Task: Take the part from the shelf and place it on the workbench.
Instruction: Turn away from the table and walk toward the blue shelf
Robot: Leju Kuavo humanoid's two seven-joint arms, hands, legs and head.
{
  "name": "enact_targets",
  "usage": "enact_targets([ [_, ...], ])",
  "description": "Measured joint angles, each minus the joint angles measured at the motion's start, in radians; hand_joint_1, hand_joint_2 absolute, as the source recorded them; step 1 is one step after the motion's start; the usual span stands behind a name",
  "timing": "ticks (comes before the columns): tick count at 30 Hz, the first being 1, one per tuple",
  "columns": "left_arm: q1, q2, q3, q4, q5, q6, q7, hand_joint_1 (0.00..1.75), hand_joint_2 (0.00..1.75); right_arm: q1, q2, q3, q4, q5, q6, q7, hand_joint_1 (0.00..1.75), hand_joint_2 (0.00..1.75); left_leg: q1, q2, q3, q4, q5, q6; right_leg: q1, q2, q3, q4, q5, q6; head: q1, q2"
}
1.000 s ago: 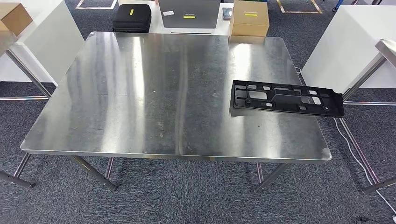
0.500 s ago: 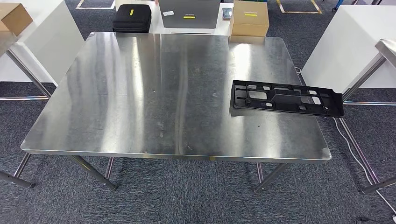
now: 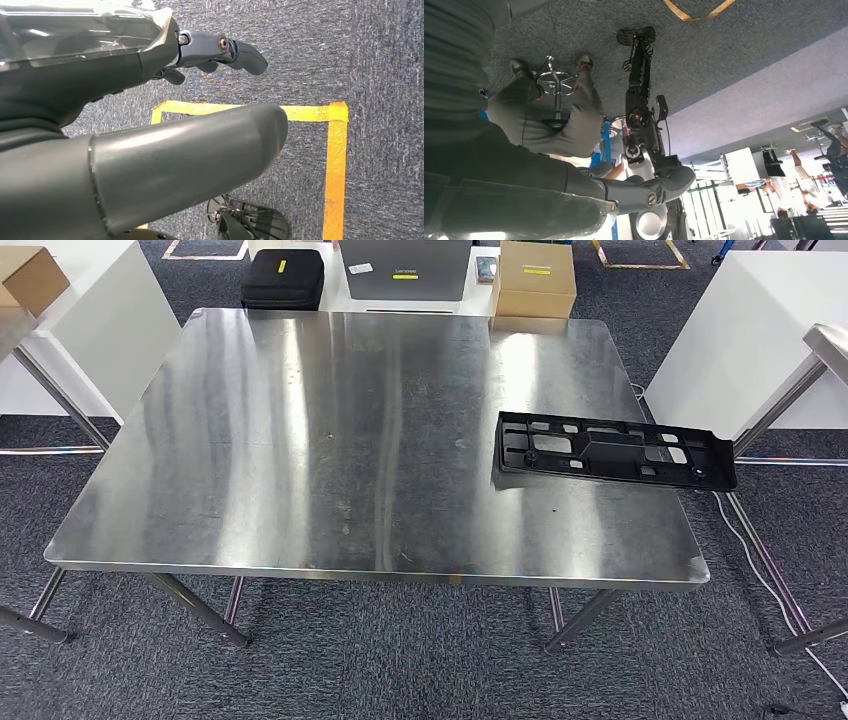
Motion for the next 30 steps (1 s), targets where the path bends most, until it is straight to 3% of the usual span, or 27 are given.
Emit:
enact_targets([
  [12, 0.000, 0.001, 0.000, 0.000, -0.002, 0.000, -0.004, 0.00, 0.00, -0.002, 0.000, 0.000, 0.000, -0.001, 0.010, -0.016, 0.00, 1.75, 0.000, 0.000, 0.000, 0.000, 0.000, 0.000, 0.000, 0.000, 0.000, 0.000, 0.000, 0.000, 0.000, 0.000],
  [14, -0.001, 0.009, -0.003, 0.000, -0.015, -0.006, -0.023, 0.00, 0.00, -0.002, 0.001, -0.011, 0.000, -0.003, 0.064, -0.122, 0.00, 1.75, 0.000, 0.000, -0.001, 0.000, 0.000, 0.000, 0.000, 0.000, 0.000, 0.000, 0.000, 0.000, 0.000, 0.000],
  [17, -0.008, 0.033, -0.010, -0.001, -0.033, -0.029, -0.051, 0.00, 0.00, -0.002, 0.008, -0.063, 0.001, -0.004, 0.171, -0.413, 0.00, 1.75, 0.000, 0.001, -0.001, 0.000, 0.000, 0.000, 0.000, 0.000, -0.001, 0.000, 0.000, 0.000, 0.000, 0.000],
  [18, -0.011, 0.040, -0.011, -0.001, -0.032, -0.035, -0.054, 0.00, 0.00, -0.002, 0.019, -0.080, 0.001, -0.003, 0.205, -0.466, 0.00, 1.75, -0.001, 0.000, 0.000, 0.000, 0.000, 0.000, -0.001, -0.001, -0.003, 0.000, 0.000, 0.000, 0.000, 0.000],
  [21, -0.016, 0.058, -0.011, -0.006, -0.024, -0.043, -0.060, 0.00, 0.00, -0.003, 0.079, -0.101, 0.002, -0.001, 0.290, -0.500, 0.00, 1.75, -0.001, -0.003, 0.000, 0.000, 0.000, 0.000, -0.002, -0.002, -0.008, 0.000, 0.000, 0.000, 0.000, 0.000],
  [24, -0.016, 0.066, -0.011, -0.008, -0.021, -0.046, -0.061, 0.00, 0.00, -0.003, 0.126, -0.108, 0.002, -0.001, 0.308, -0.500, 0.00, 1.75, 0.000, -0.003, -0.002, 0.000, 0.000, 0.000, -0.001, -0.002, -0.004, 0.000, 0.000, 0.000, 0.000, 0.000],
  [30, -0.017, 0.073, -0.011, -0.009, -0.021, -0.046, -0.062, 0.00, 0.00, -0.002, 0.155, -0.110, 0.002, -0.001, 0.310, -0.500, 0.00, 1.75, -0.001, -0.002, -0.002, 0.000, 0.001, 0.000, -0.001, -0.002, -0.002, 0.000, 0.000, 0.000, 0.000, 0.000],
])
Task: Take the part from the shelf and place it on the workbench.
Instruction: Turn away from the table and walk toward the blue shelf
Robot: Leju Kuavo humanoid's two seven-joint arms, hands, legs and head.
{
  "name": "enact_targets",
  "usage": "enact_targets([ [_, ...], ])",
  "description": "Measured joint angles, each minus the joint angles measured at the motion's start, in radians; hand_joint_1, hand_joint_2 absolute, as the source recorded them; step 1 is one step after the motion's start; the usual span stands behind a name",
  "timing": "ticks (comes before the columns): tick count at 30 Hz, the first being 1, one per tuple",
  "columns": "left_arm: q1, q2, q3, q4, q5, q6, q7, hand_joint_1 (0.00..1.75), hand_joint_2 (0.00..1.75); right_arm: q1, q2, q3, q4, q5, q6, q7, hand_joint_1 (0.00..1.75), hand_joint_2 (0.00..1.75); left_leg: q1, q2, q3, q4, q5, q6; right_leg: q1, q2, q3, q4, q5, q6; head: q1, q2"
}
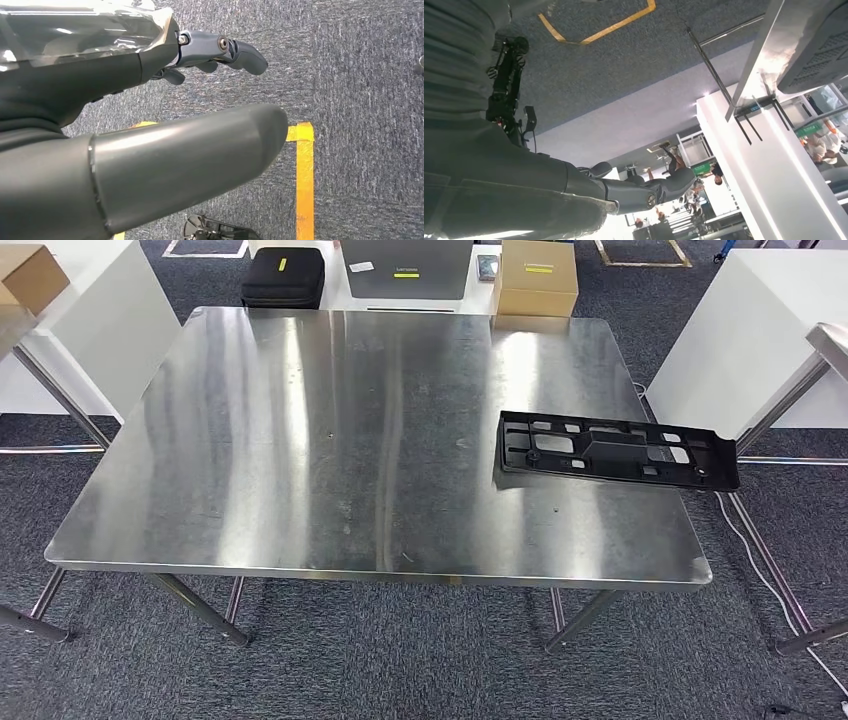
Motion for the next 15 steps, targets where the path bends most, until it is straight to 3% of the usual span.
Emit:
enact_targets([
  [15, 0.000, 0.003, 0.000, 0.000, 0.000, 0.000, 0.000, 0.00, 0.00, 0.000, 0.006, -0.014, 0.000, 0.000, 0.000, 0.000, 0.00, 1.75, 0.000, 0.000, 0.000, 0.000, 0.000, 0.000, 0.000, 0.000, 0.000, 0.000, 0.000, 0.000, 0.000, 0.000],
])
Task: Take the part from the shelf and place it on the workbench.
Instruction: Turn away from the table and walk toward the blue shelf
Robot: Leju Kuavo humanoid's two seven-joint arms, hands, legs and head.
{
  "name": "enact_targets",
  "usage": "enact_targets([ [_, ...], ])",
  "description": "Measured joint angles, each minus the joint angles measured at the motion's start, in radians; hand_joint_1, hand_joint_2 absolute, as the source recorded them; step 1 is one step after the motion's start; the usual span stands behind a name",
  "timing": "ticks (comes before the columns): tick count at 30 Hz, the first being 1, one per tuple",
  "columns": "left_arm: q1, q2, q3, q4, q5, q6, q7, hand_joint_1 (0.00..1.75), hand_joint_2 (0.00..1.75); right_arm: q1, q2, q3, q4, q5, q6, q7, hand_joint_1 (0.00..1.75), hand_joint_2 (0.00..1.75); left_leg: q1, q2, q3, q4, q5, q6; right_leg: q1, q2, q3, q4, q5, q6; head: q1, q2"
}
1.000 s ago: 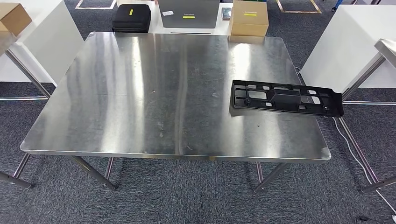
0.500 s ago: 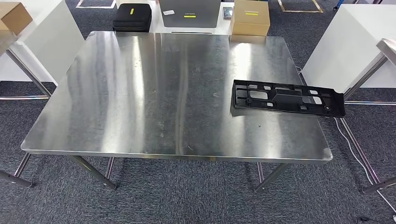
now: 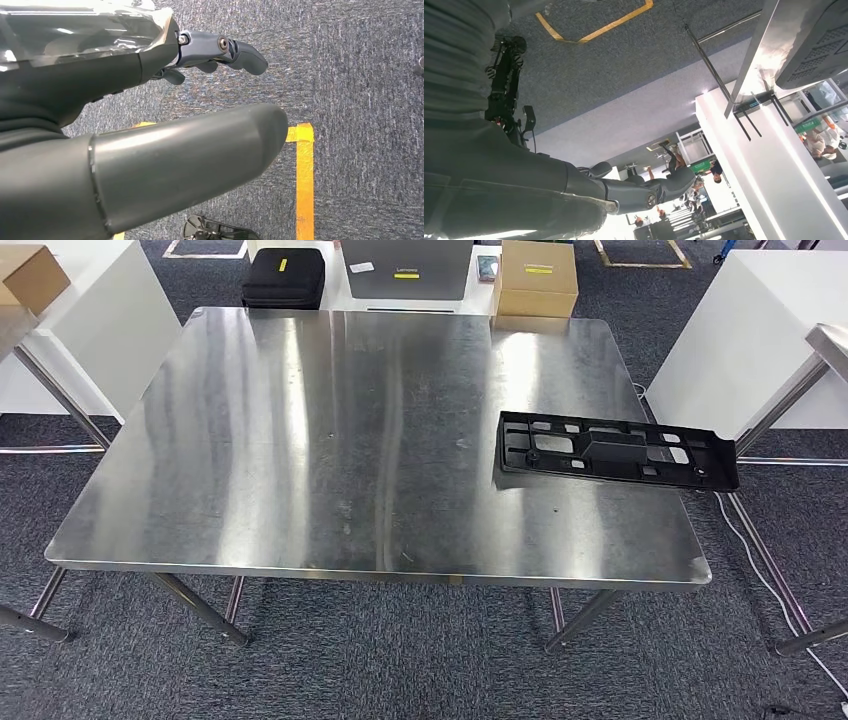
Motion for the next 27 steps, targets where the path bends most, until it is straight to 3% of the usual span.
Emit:
enact_targets([
  [7, 0.000, 0.002, 0.000, 0.000, -0.001, 0.003, -0.001, 0.00, 0.00, 0.007, 0.000, 0.000, -0.001, -0.002, 0.008, 0.000, 0.00, 1.75, 0.000, 0.000, 0.003, 0.000, 0.000, 0.000, 0.000, 0.000, -0.004, 0.000, 0.000, 0.000, 0.000, 0.000],
  [9, 0.000, 0.003, 0.000, 0.000, -0.009, 0.018, -0.006, 0.00, 0.00, 0.062, -0.012, 0.019, -0.036, -0.030, 0.039, 0.000, 0.00, 1.75, 0.000, -0.003, 0.008, 0.000, -0.001, 0.000, 0.000, -0.003, -0.008, -0.001, -0.002, 0.000, 0.001, 0.000],
  [11, 0.007, 0.006, 0.000, 0.000, -0.019, 0.034, -0.012, 0.00, 0.00, 0.131, -0.041, 0.095, -0.138, -0.146, 0.064, 0.001, 0.00, 1.75, 0.000, -0.008, 0.008, 0.000, -0.001, 0.000, -0.001, -0.007, -0.008, 0.000, -0.005, 0.001, 0.004, 0.000],
  [15, 0.019, 0.016, 0.000, 0.000, -0.027, 0.042, -0.013, 0.00, 0.00, 0.184, -0.084, 0.312, -0.357, -0.529, 0.045, 0.000, 0.00, 1.75, -0.001, 0.004, 0.007, 0.000, -0.003, -0.002, -0.001, 0.004, -0.004, 0.002, -0.004, 0.001, 0.005, 0.000],
  [22, 0.018, 0.019, 0.000, 0.000, -0.028, 0.042, -0.013, 0.00, 0.00, 0.219, -0.120, 0.448, -0.504, -0.545, 0.033, -0.002, 0.00, 1.75, -0.001, 0.009, 0.012, 0.000, -0.004, -0.003, -0.002, 0.010, -0.007, 0.002, -0.004, 0.001, 0.006, 0.000],
  [24, 0.018, 0.021, 0.000, 0.000, -0.031, 0.042, -0.014, 0.00, 0.00, 0.200, -0.126, 0.465, -0.518, -0.502, -0.031, -0.002, 0.00, 1.75, -0.001, 0.008, 0.012, 0.000, -0.005, -0.003, -0.001, 0.010, -0.009, 0.002, -0.004, 0.001, 0.006, 0.000],
  [27, 0.020, 0.022, 0.000, 0.000, -0.041, 0.044, -0.022, 0.00, 0.00, 0.117, -0.135, 0.465, -0.485, -0.377, -0.290, -0.002, 0.00, 1.75, 0.000, 0.009, 0.012, 0.000, -0.005, -0.003, 0.000, 0.010, -0.008, 0.002, -0.004, 0.000, 0.006, 0.000],
])
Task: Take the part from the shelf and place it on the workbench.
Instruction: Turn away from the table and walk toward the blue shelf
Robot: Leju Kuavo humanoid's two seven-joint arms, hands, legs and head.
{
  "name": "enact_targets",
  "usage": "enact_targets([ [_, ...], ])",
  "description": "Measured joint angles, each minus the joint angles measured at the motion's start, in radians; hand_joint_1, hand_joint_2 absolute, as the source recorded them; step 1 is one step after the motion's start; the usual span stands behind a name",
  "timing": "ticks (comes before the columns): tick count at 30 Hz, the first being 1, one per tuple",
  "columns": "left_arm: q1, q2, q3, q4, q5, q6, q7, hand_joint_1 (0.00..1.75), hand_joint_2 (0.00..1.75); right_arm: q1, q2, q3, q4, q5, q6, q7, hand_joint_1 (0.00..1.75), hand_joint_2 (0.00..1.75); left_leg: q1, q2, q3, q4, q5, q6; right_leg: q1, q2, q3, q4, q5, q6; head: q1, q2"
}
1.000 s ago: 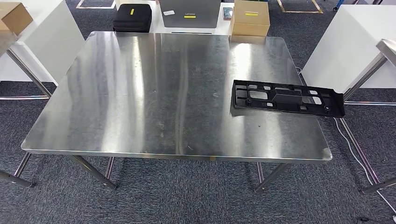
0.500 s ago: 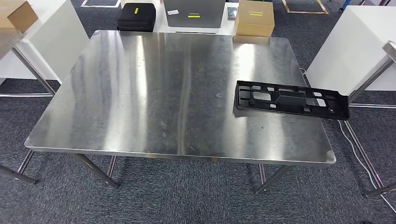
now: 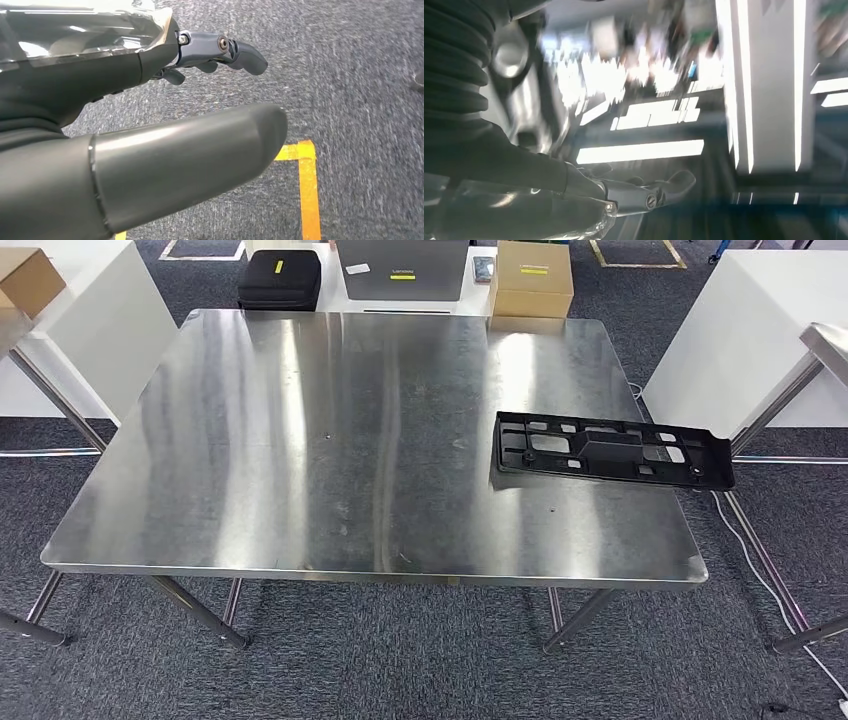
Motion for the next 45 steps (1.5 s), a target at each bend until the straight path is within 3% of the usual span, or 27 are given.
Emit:
enact_targets([
  [3, 0.000, -0.001, 0.004, 0.000, -0.012, 0.003, -0.004, 0.00, 0.00, -0.047, -0.009, -0.001, 0.028, 0.042, -0.122, 0.000, 0.00, 1.75, -0.001, -0.001, 0.000, 0.000, 0.000, 0.000, -0.001, 0.000, 0.002, 0.000, 0.000, 0.000, 0.000, 0.000],
  [9, -0.001, -0.002, 0.018, 0.000, -0.028, 0.004, -0.008, 0.00, 0.00, -0.090, -0.012, -0.015, 0.055, 0.130, -0.129, 0.000, 0.00, 1.75, -0.001, -0.004, 0.000, 0.000, 0.001, 0.000, -0.001, -0.003, 0.009, 0.000, 0.000, 0.000, 0.000, 0.000],
  [13, -0.001, -0.007, 0.031, 0.000, -0.032, 0.009, -0.007, 0.00, 0.00, -0.102, -0.016, -0.082, 0.086, 0.265, -0.130, 0.000, 0.00, 1.75, -0.001, -0.004, 0.000, 0.000, 0.001, 0.000, -0.001, -0.003, 0.009, 0.000, 0.000, 0.000, 0.000, 0.000],
  [20, -0.002, -0.010, 0.059, 0.000, -0.035, 0.018, -0.016, 0.00, 0.00, -0.109, -0.019, -0.194, 0.176, 0.366, -0.130, 0.007, 0.00, 1.75, -0.001, -0.004, 0.000, 0.000, 0.001, 0.000, -0.001, -0.004, 0.009, 0.000, 0.000, 0.000, 0.000, 0.000],
  [28, -0.002, -0.008, 0.093, 0.000, -0.056, 0.014, -0.033, 0.00, 0.00, -0.112, -0.020, -0.258, 0.292, 0.376, -0.130, 0.184, 0.00, 1.75, -0.001, -0.005, -0.001, 0.000, 0.001, 0.000, -0.001, -0.004, 0.010, 0.000, 0.000, 0.000, 0.000, 0.000],
  [34, -0.002, -0.006, 0.106, 0.000, -0.090, 0.013, -0.030, 0.00, 0.00, -0.110, -0.021, -0.257, 0.362, 0.376, -0.130, 0.252, 0.00, 1.75, -0.001, -0.005, -0.001, 0.000, 0.001, 0.000, -0.001, -0.004, 0.010, 0.000, 0.000, 0.000, 0.000, 0.000],
  [42, -0.002, -0.005, 0.126, 0.000, -0.120, 0.012, -0.031, 0.00, 0.00, -0.110, -0.021, -0.257, 0.413, 0.376, -0.130, 0.271, 0.00, 1.75, -0.001, -0.005, -0.001, 0.000, 0.001, 0.000, -0.001, -0.005, 0.010, 0.000, 0.000, 0.000, 0.000, 0.000],
  [45, -0.002, -0.005, 0.133, 0.000, -0.137, 0.008, -0.034, 0.00, 0.00, -0.112, -0.021, -0.240, 0.429, 0.376, -0.122, 0.333, 0.00, 1.75, -0.001, -0.005, -0.001, 0.000, 0.001, 0.000, -0.001, -0.005, 0.010, 0.000, 0.000, 0.000, 0.000, 0.000],
])
